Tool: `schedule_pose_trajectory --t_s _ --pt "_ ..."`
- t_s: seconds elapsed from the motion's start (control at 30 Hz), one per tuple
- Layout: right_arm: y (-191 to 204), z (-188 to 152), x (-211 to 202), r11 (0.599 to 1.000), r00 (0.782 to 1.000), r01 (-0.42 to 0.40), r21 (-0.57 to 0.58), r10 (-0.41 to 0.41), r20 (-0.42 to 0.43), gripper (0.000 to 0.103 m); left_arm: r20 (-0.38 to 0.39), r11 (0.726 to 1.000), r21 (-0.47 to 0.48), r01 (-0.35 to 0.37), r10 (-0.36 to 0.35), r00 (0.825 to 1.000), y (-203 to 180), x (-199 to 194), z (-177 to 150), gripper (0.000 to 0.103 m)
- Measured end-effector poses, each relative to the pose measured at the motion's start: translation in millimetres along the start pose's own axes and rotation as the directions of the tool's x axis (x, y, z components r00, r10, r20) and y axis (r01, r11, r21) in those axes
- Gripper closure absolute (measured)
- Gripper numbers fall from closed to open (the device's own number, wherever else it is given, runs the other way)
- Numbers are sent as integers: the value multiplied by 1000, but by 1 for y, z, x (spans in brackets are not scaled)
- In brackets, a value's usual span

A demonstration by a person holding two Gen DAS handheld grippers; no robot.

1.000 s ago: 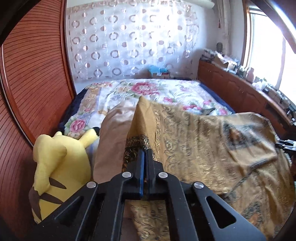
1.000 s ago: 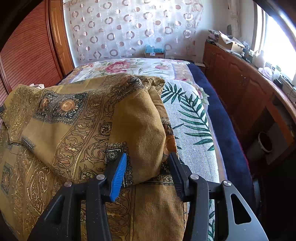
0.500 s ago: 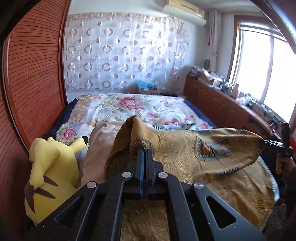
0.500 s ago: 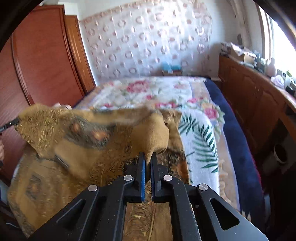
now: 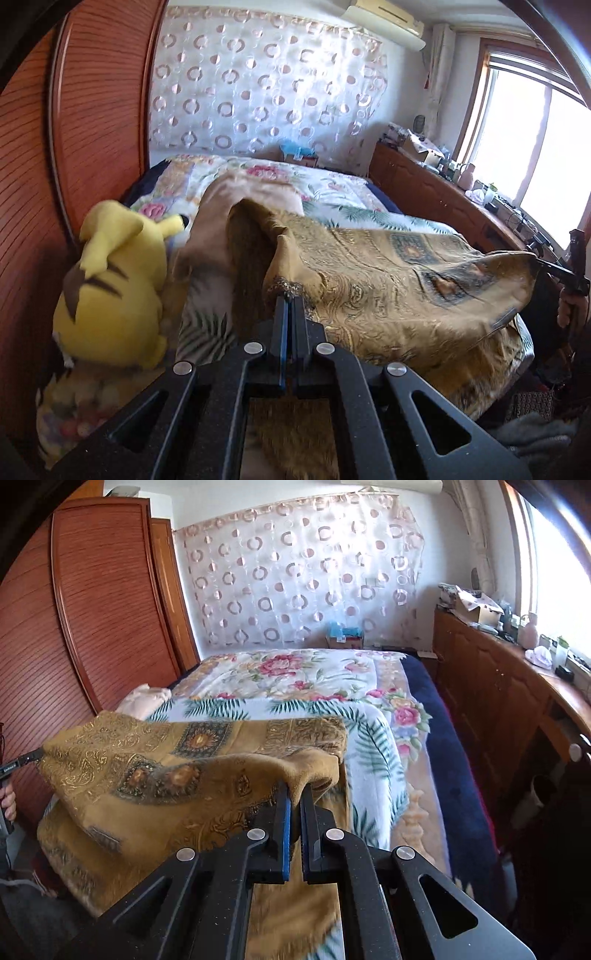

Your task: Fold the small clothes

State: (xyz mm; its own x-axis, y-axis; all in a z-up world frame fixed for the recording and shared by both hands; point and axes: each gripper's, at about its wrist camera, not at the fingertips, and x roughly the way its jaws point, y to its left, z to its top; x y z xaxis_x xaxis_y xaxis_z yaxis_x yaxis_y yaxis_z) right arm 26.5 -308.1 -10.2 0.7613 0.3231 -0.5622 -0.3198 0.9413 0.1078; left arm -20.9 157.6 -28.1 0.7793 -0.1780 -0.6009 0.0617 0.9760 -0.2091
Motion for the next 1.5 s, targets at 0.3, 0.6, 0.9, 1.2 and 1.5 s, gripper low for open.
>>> schedule_pose_trajectory --t_s 0.3,0.6,0.9,1.2,1.5 --pt "-5 -36 11 999 991 37 14 -35 -131 99 -68 999 -9 -42 41 997 2 6 -26 101" --pt "-9 -28 15 995 988 98 24 -94 -119 62 -30 998 -12 -64 64 998 9 6 -17 37" --pt "-4 7 66 995 991 96 -20 -98 -91 52 -14 996 -4 -85 85 996 16 54 19 32" --pt "-1 41 160 995 979 85 -54 -93 -183 52 -104 995 -30 -95 91 990 32 113 28 32" --pt "-16 48 223 997 956 71 -15 -72 -286 51 -184 996 -37 -75 67 981 38 138 23 32"
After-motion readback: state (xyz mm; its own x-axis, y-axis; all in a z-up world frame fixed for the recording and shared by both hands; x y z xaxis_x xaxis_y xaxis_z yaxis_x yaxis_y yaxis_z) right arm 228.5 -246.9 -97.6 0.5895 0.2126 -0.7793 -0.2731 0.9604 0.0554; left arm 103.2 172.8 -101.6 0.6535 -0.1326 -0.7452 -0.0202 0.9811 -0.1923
